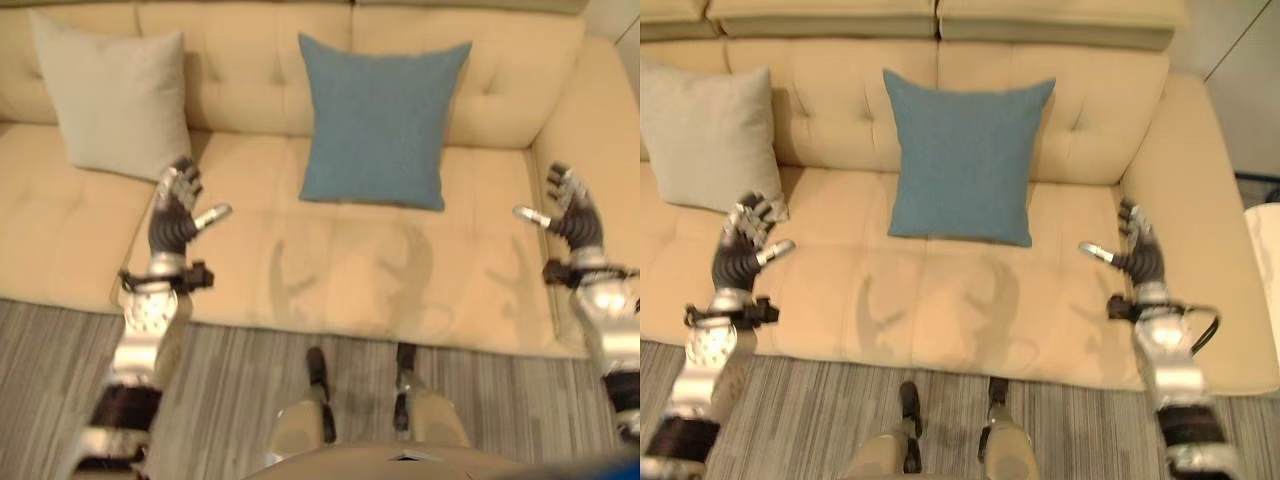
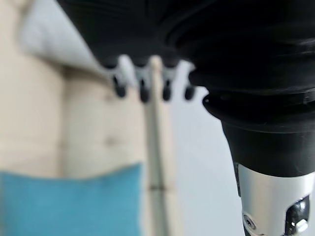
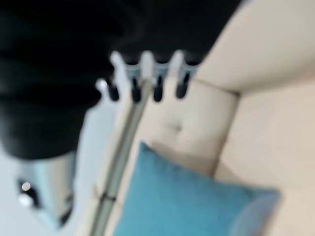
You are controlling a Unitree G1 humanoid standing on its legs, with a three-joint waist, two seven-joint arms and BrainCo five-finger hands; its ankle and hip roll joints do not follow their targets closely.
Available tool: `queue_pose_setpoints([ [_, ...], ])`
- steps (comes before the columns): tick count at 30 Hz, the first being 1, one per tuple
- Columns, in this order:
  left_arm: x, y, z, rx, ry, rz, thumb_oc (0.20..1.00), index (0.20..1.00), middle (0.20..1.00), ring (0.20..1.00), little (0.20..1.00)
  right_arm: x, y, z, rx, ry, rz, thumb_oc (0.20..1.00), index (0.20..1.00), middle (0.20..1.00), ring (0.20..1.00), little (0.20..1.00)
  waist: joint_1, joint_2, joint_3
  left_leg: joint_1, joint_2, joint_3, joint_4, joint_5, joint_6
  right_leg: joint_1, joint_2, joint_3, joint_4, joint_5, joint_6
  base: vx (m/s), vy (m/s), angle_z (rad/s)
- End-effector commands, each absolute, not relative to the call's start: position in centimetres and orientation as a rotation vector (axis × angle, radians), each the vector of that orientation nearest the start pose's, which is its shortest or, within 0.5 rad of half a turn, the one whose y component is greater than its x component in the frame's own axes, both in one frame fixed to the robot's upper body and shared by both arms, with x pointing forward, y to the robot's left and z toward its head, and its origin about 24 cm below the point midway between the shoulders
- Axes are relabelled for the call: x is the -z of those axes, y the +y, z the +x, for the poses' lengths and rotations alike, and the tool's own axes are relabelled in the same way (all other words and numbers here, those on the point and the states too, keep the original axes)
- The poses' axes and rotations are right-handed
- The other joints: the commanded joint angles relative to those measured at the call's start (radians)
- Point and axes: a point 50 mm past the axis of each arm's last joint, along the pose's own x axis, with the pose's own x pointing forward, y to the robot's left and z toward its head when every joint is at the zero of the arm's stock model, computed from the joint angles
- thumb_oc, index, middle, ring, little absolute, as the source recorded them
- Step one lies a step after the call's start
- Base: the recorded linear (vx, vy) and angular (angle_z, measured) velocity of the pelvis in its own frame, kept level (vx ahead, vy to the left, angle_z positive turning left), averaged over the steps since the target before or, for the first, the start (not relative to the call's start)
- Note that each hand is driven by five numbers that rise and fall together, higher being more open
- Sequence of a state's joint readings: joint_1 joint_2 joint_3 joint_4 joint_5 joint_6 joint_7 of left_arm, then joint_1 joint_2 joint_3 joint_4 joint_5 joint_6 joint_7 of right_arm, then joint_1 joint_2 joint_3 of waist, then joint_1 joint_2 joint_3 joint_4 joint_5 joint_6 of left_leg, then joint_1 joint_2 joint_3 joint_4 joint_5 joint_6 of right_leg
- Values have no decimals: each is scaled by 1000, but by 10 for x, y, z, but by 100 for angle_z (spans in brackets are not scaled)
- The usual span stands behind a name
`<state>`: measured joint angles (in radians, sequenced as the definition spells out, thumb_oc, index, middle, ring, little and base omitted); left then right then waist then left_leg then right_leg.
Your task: Pick up all the scattered cushions and arrange them neatly on the sofa.
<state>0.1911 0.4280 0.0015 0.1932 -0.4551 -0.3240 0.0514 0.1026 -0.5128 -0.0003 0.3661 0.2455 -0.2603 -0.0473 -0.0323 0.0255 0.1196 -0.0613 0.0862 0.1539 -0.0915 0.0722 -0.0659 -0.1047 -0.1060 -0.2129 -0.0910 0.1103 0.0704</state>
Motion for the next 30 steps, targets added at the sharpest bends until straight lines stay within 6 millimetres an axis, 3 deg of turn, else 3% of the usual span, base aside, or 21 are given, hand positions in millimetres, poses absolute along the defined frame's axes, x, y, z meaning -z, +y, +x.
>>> queue_pose_setpoints([
  [1, 2, 276, 209, -184, 111, 93, 1000, 1000, 1000, 1000, 1000, -1, -288, 223, 93, 193, -415, 1000, 1000, 1000, 1000, 1000, 25, -27, -36, 16, -14, -34, 17, 13, -43, 49, -20, -20, 19, -24, 83, -34, -28, 4],
  [2, 24, 278, 195, -203, 217, 114, 1000, 1000, 1000, 1000, 1000, 20, -287, 212, 89, 280, -399, 1000, 1000, 1000, 1000, 1000, 28, -27, -37, 32, -12, -35, 17, 10, -44, 67, -17, -23, 18, -28, 83, -27, -13, 6],
  [3, 24, 278, 195, -203, 216, 115, 1000, 1000, 1000, 1000, 1000, 20, -286, 212, 89, 280, -398, 1000, 1000, 1000, 1000, 1000, 28, -28, -39, 29, -13, -35, 17, 13, -43, 64, -18, -24, 18, -27, 83, -32, -20, 12],
  [4, 57, 278, 172, -254, 375, 61, 1000, 1000, 1000, 1000, 1000, 43, -284, 195, 79, 389, -403, 1000, 1000, 1000, 1000, 1000, 32, -31, -48, 41, -11, -39, 16, 13, -43, 81, -14, -30, 19, -32, 82, -35, -30, 14],
  [7, 101, 277, 130, -332, 623, 58, 1000, 1000, 1000, 1000, 1000, 77, -280, 166, 68, 558, -403, 1000, 1000, 1000, 1000, 1000, 36, -36, -60, 58, -5, -42, 16, 15, -46, 104, -8, -35, 20, -42, 78, -31, -40, 12],
  [10, 130, 275, 89, -345, 849, 115, 1000, 1000, 1000, 1000, 1000, 101, -274, 140, 42, 693, -404, 1000, 1000, 1000, 1000, 1000, 38, -40, -64, 70, 1, -47, 27, 14, -48, 123, 1, -31, 26, -55, 71, -28, -44, 5],
  [12, 135, 274, 80, -352, 899, 127, 1000, 1000, 1000, 1000, 1000, 106, -274, 133, 41, 730, -408, 1000, 1000, 1000, 1000, 1000, 39, -40, -60, 68, 4, -51, 40, 15, -50, 128, 4, -32, 28, -58, 68, -53, -51, 4],
  [14, 148, 276, 56, -350, 1069, 177, 1000, 1000, 1000, 1000, 1000, 126, -272, 107, 74, 867, -382, 1000, 1000, 1000, 1000, 1000, 32, -46, -35, 39, 44, -55, 75, 57, -87, 150, 34, -67, 49, -97, 41, -166, -151, 35],
  [16, 148, 277, 58, -361, 1076, 169, 1000, 1000, 1000, 1000, 1000, 130, -272, 103, 87, 901, -378, 1000, 1000, 1000, 1000, 1000, 26, -55, -24, 9, 52, -57, 125, 62, -88, 154, 37, -82, 45, -96, 34, -229, -112, 138],
  [18, 152, 271, 58, -348, 1089, 145, 1000, 1000, 1000, 1000, 1000, 135, -274, 98, 103, 962, -371, 1000, 1000, 1000, 1000, 1000, 27, -84, -23, 25, -12, -95, 303, -61, -61, 125, 6, -66, 65, -71, 32, -307, 56, 28],
  [19, 154, 264, 59, -326, 1096, 129, 1000, 1000, 1000, 1000, 1000, 140, -274, 92, 100, 1010, -374, 1000, 1000, 1000, 1000, 1000, 18, -74, -43, 93, -39, -113, 293, -110, -52, 93, -3, -49, 90, -53, 41, -215, 204, -26],
  [20, 154, 262, 62, -314, 1093, 131, 1000, 1000, 1000, 1000, 1000, 141, -274, 90, 95, 1033, -379, 1000, 1000, 1000, 1000, 1000, 14, -63, -47, 125, -44, -123, 270, -122, -47, 72, -5, -42, 111, -49, 47, -215, 278, -28],
  [22, 153, 253, 78, -259, 1057, 149, 1000, 1000, 1000, 1000, 1000, 143, -274, 92, 121, 1052, -372, 1000, 1000, 1000, 1000, 1000, -1, -54, -35, 148, -86, -132, 185, -181, -8, 16, -43, -19, 141, -4, 76, -358, 410, -22],
  [23, 152, 252, 89, -238, 1037, 170, 1000, 1000, 1000, 1000, 1000, 141, -272, 105, 113, 1035, -400, 1000, 1000, 1000, 1000, 1000, 9, -65, -12, 146, -131, -139, 131, -175, 29, -42, -91, -1, 126, 90, 122, -450, 453, -44],
  [25, 150, 254, 92, -244, 1029, 177, 1000, 1000, 1000, 1000, 1000, 142, -269, 107, 103, 1037, -396, 1000, 1000, 1000, 1000, 1000, 14, -65, -5, 143, -130, -135, 114, -163, 37, -64, -105, 8, 129, 103, 133, -324, 225, -69],
  [28, 147, 259, 99, -255, 1012, 189, 1000, 1000, 1000, 1000, 1000, 144, -264, 108, 90, 1047, -387, 1000, 1000, 1000, 1000, 1000, 26, -56, 5, 112, -119, -130, 111, -134, 56, -59, -79, 46, 250, 21, 109, -229, 90, -32],
  [30, 148, 258, 97, -242, 1023, 187, 1000, 1000, 1000, 1000, 1000, 148, -264, 97, 95, 1085, -375, 1000, 1000, 1000, 1000, 1000, 43, -52, -18, 94, -113, -127, 103, -113, 65, -10, -48, 32, 344, -51, 86, -166, 14, -5],
])
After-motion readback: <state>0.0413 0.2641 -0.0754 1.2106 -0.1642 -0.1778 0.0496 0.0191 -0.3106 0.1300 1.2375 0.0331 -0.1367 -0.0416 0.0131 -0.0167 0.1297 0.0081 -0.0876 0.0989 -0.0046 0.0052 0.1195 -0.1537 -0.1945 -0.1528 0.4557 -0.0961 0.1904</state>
